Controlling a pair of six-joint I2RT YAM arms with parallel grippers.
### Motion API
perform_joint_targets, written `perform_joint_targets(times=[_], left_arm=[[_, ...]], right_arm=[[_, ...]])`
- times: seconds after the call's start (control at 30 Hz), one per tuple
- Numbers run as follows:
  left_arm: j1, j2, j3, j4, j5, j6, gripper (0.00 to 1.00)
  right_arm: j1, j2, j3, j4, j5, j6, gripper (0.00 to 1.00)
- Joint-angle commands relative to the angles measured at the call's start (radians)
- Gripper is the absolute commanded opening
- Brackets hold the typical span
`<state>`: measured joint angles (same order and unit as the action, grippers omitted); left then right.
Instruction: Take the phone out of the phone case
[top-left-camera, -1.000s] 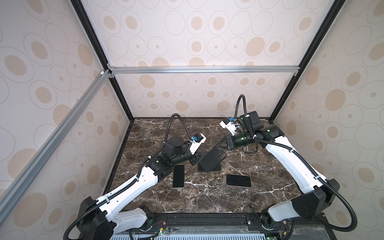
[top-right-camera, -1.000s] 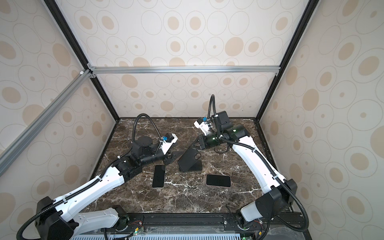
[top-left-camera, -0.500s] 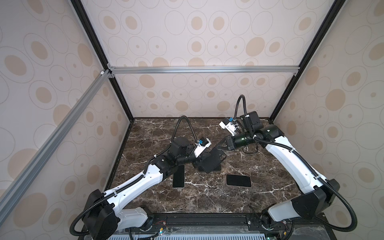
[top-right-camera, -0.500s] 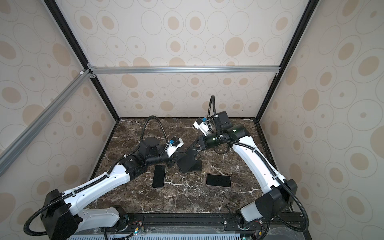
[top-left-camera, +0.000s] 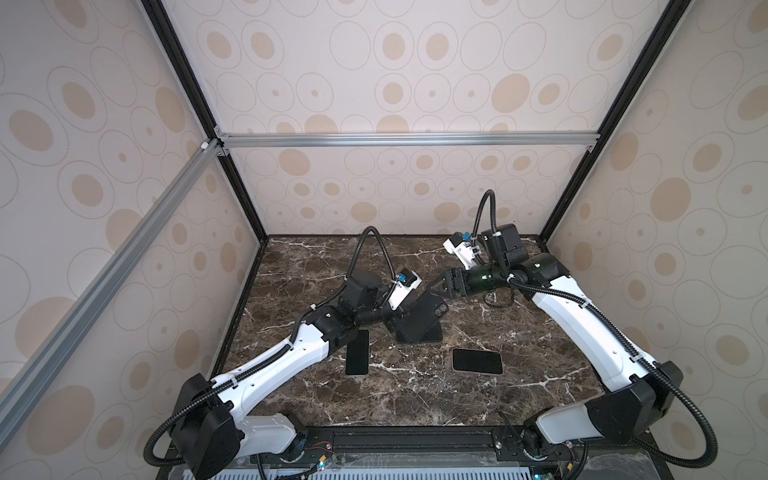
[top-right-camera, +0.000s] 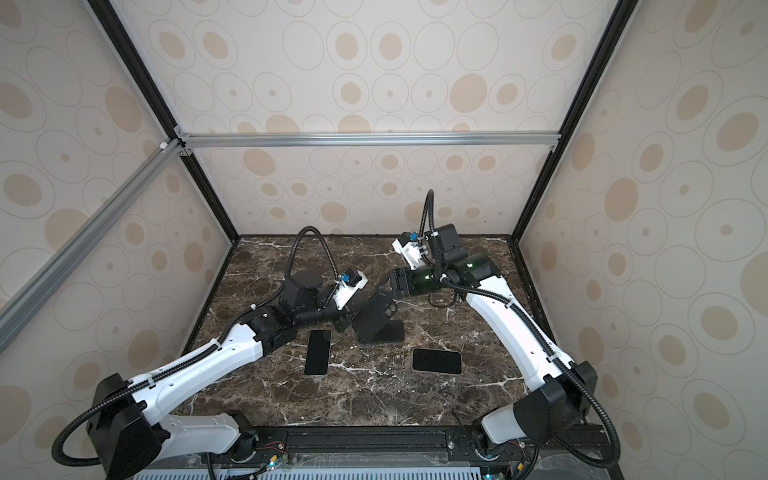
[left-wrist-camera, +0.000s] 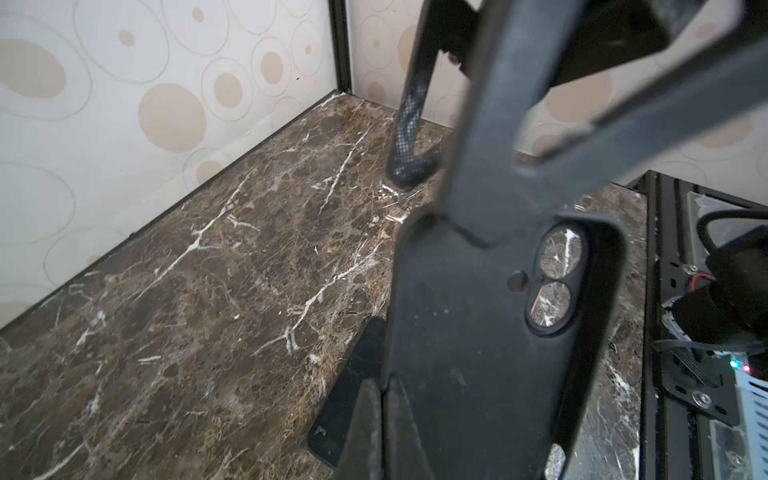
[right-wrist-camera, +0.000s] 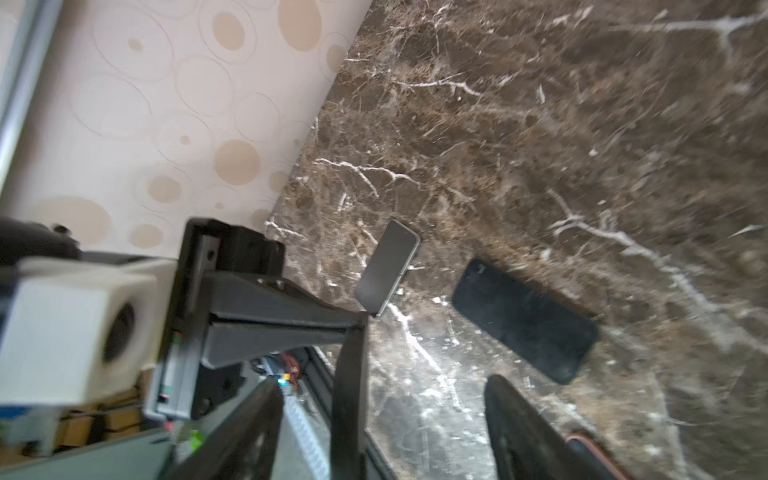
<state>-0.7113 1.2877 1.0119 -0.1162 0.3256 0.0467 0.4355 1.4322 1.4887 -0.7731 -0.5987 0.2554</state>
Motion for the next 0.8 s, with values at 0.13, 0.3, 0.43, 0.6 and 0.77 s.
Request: perform_joint_targets(times=[0.13, 0.3, 0.43, 0.6, 0.77], left_arm=[[0.101, 0.039, 0.002, -0.016, -0.087, -0.184, 0.0], [0.25, 0.073, -0.029, -0.024, -0.096, -0.294, 0.0], [0.352, 0.139, 0.0, -0.099, -0.105, -0.312, 0.0], [0.417, 0.263, 0.091, -0.226, -0.118, -0.271, 0.0], [0.446, 0.364, 0.167, -0.293, -0.113, -0.257, 0.0]], right_arm=[[0.02, -0.001, -0.085, 0.19, 0.161, 0.073, 1.0], [0.118, 0.021, -0.118, 0.25, 0.369, 0.094, 1.0], [0.211, 0.057, -0.134, 0.288, 0.485, 0.063, 1.0], [0.263, 0.095, -0.17, 0.315, 0.444, -0.008, 1.0], [0.316, 0.129, -0.263, 0.431, 0.461, -0.043, 1.0]])
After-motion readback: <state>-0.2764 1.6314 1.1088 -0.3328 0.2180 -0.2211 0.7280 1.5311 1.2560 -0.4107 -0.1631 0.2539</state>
